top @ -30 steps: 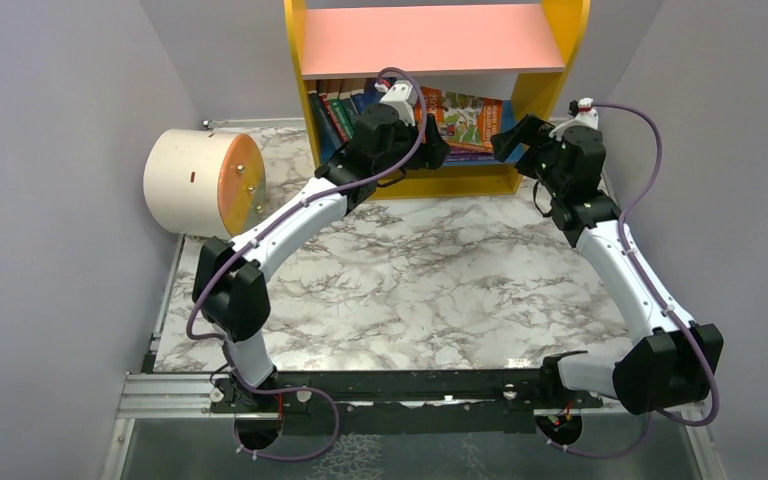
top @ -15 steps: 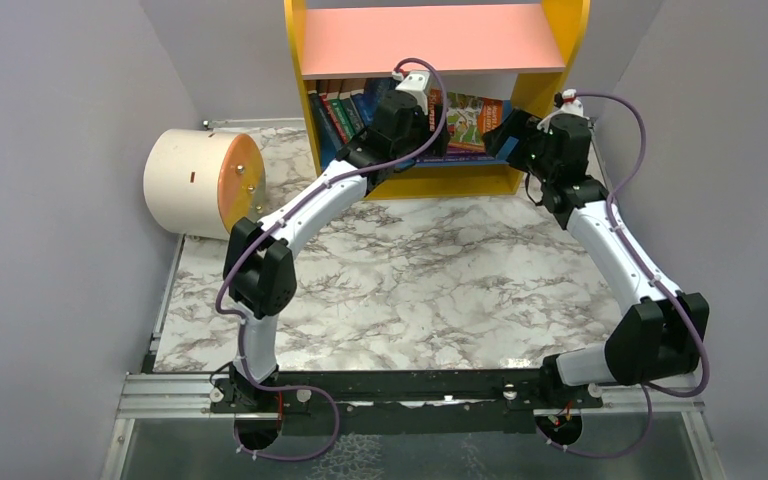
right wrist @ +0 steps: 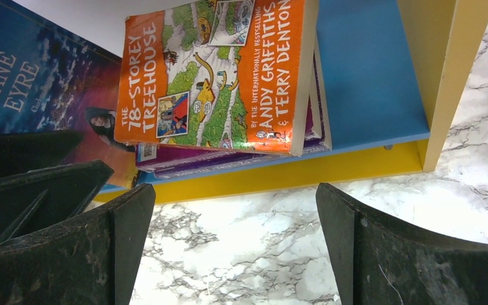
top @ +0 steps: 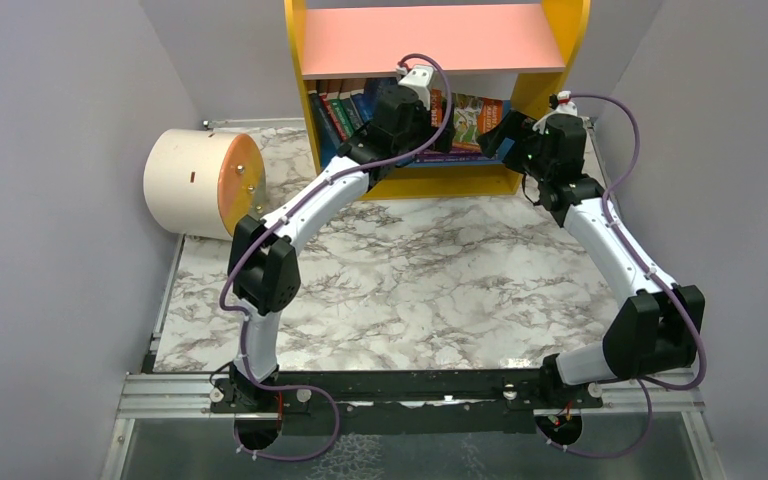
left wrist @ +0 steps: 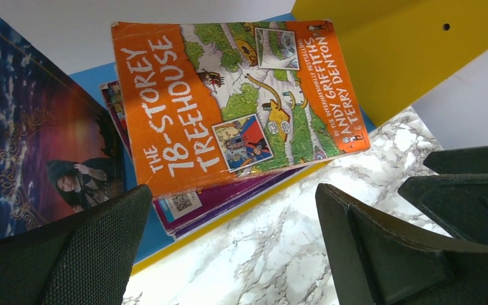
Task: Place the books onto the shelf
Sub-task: Adjust the book on the shelf.
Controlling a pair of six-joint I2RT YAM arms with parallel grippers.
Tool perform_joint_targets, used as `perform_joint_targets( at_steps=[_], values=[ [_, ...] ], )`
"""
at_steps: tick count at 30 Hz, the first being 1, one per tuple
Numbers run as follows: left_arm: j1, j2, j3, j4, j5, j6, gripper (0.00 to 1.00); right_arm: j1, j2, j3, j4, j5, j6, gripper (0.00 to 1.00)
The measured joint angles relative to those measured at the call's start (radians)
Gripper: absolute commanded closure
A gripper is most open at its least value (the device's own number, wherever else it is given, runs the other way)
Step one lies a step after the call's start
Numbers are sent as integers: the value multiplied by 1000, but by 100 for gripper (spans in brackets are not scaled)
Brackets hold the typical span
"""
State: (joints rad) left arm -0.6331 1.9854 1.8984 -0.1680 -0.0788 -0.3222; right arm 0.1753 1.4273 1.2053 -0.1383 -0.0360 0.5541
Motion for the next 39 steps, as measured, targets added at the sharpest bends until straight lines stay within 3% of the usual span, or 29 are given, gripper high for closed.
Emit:
perform_joint_targets(
  at_steps=[39],
  values=[
    [49, 121, 169, 37, 64, -2, 1, -11, 78, 4, 105, -79, 202, 4]
  ],
)
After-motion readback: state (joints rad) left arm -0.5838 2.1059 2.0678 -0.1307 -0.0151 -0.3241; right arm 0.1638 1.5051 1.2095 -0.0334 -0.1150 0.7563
